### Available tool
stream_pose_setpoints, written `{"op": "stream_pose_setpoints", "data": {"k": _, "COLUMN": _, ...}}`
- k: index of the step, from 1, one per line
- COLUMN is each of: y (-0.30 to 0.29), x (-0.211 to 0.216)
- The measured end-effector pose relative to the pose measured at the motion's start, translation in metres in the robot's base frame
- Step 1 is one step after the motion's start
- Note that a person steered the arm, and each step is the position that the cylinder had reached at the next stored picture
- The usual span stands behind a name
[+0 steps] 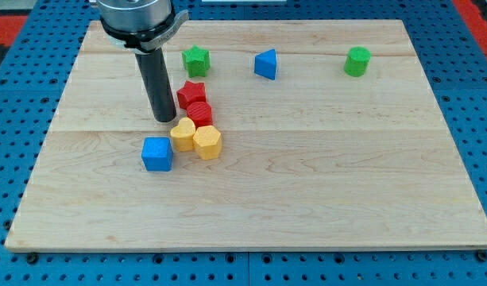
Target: Slide the green circle diagonally bottom right to the red star
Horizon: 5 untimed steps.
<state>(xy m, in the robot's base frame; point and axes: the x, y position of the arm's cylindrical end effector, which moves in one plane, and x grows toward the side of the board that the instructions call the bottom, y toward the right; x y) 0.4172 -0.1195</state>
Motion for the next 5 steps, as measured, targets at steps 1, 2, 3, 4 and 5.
{"op": "stream_pose_setpoints", "data": {"k": 1, "y": 0.014, "x": -0.011}}
{"op": "stream_pose_setpoints", "data": {"k": 2, "y": 0.014, "x": -0.027}}
{"op": "stream_pose_setpoints", "data": {"k": 3, "y": 0.014, "x": -0.027}}
{"op": "stream_pose_setpoints", "data": {"k": 4, "y": 0.049, "x": -0.011}}
{"op": "stream_pose_setpoints", "data": {"k": 5, "y": 0.046, "x": 0.024}}
